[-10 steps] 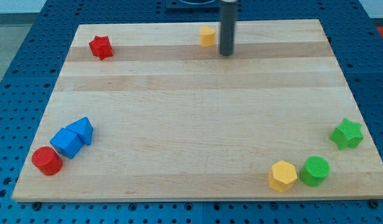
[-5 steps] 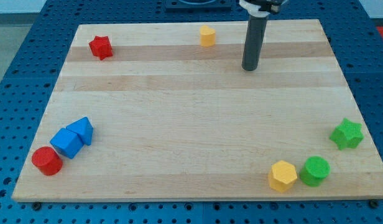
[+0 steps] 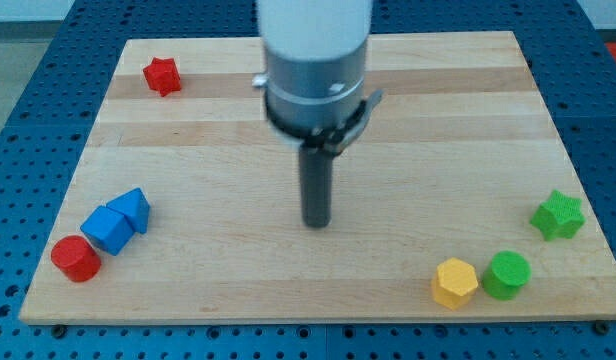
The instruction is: Point your arm at the red circle
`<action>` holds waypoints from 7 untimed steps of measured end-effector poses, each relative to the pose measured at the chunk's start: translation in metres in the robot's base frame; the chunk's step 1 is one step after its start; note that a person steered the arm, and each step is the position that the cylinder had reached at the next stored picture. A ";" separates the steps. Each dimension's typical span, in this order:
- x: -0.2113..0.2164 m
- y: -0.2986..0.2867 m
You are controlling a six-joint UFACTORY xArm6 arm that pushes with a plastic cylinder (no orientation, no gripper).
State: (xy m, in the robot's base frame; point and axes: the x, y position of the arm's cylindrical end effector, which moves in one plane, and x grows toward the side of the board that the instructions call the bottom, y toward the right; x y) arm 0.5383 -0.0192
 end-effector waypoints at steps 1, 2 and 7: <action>0.058 -0.029; 0.081 -0.045; 0.079 -0.279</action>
